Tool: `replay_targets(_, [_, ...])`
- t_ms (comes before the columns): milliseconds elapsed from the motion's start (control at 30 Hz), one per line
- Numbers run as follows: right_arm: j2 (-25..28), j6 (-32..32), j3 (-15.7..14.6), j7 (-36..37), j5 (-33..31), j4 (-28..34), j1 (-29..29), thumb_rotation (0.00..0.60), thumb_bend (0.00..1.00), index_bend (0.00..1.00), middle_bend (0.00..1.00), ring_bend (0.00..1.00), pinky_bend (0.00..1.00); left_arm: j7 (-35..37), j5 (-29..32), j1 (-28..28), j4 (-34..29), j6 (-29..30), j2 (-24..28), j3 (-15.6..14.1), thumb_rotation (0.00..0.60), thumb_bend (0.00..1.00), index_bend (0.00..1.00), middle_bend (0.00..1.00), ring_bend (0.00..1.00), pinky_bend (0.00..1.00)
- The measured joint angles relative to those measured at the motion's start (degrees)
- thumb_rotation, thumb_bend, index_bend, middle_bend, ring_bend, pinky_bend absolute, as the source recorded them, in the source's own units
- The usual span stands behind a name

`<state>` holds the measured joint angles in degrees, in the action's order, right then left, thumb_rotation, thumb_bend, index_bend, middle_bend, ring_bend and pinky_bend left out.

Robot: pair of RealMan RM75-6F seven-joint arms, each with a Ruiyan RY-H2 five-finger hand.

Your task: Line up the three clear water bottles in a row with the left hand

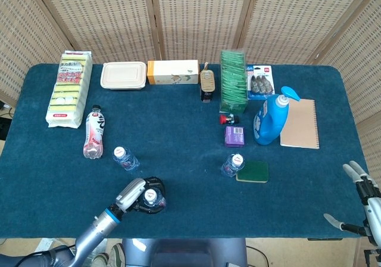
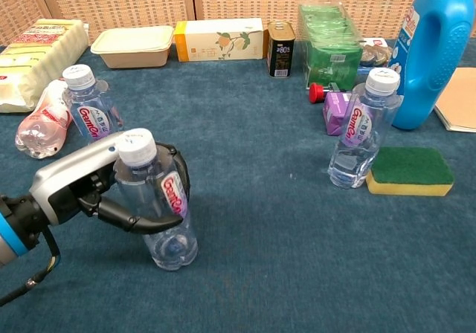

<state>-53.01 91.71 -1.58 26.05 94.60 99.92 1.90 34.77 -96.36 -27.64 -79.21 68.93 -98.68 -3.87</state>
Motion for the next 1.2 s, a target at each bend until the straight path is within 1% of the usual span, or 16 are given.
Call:
replay_targets(233, [0.07, 0.19, -0.1, 0.34, 0.21, -0.06, 0.07, 0.6, 0.0, 0.01, 0.0, 0.0, 0.0, 1.51, 0.41, -0.83, -2.06, 1.36, 0.38, 2.06, 0.6, 0.29, 0.66, 0.63, 0.41, 0.52])
replay_targets(433, [0.1, 0.34, -0.17, 0.46, 0.44, -0.05, 0.11, 0.6, 0.0, 0.01, 0.0, 0.0, 0.0, -0.14, 2.82, -3.36, -3.35, -0.87, 1.44, 5.74, 0.6, 0.28, 0.65, 0.63, 0.41, 0.52])
replay_targets(633, [0.06, 0.24, -0.38, 0.0, 0.94, 0.12, 0.03, 0.6, 0.0, 0.01, 0.0, 0.0, 0.0, -5.61, 7.14, -8.1, -3.8, -6.25, 0.93, 11.39, 0.6, 0.28, 0.66, 0.63, 0.41, 0.52])
replay_targets(767, [0.05, 0.03, -0.34, 0.0, 0.68, 0.12, -0.06, 0.6, 0.0, 0.01, 0.0, 0.0, 0.0, -8.79, 10.35, -11.49, -3.51, -9.62, -0.67, 14.71, 0.6, 0.28, 0.66, 0.63, 0.41, 0.52])
replay_targets(867, [0.12, -0.28, -0.27, 0.14, 0.51, 0.16, -0.26, 0.6, 0.0, 0.01, 0.0, 0.0, 0.0, -10.66, 12.29, -13.7, -2.39, -11.89, -2.34, 16.34, 0.6, 0.28, 0.66, 0.63, 0.41, 0.52])
replay_targets(933, [0.2, -0.32, -0.25, 0.53, 0.43, 0.13, -0.3, 0.6, 0.0, 0.01, 0.0, 0.0, 0.0, -11.38, 13.27, -15.04, -1.32, -13.19, -3.49, 17.16, 0.6, 0.28, 0.65, 0.63, 0.41, 0.52])
replay_targets(1067, [0.29, -0.45, -0.19, 1.35, 0.18, -0.13, -0.4, 0.6, 0.0, 0.01, 0.0, 0.0, 0.0, -14.04, 15.3, -18.12, 2.58, -15.1, -7.52, 18.91, 0.6, 0.28, 0.66, 0.62, 0.41, 0.52])
replay_targets(1200, [0.39, -0.93, -0.1, 2.13, -0.22, -0.44, -0.66, 0.6, 0.0, 0.01, 0.0, 0.0, 0.0, -16.62, 16.92, -20.24, 6.19, -16.17, -10.62, 19.88, 0.6, 0.28, 0.66, 0.62, 0.41, 0.52])
